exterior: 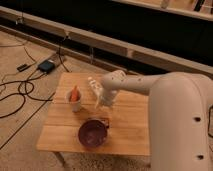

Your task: Push the eraser across the table

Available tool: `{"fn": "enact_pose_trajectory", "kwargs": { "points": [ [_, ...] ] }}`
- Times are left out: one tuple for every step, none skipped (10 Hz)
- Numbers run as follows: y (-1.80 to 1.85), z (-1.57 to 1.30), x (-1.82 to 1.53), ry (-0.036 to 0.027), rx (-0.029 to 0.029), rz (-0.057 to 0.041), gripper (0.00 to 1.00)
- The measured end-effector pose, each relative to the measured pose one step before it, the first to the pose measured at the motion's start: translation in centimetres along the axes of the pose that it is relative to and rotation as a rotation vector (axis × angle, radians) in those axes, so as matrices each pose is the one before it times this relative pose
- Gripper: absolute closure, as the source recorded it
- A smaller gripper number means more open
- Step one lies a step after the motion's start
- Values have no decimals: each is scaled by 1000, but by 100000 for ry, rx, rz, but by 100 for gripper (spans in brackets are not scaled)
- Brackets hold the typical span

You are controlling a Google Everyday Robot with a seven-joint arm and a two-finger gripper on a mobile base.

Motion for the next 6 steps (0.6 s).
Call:
{"fn": "enact_pose_trajectory", "kwargs": {
  "points": [
    [-795,-149,118,-264,244,1477,35],
    [-687,43,413,369,47,1385,35],
    [-297,197,877,1114,-619,877,35],
    [-142,228,865,1121,-665,438,35],
    [-316,146,557,730,-331,514,35],
    [-352,197,875,1079,-797,593,35]
  ]
}}
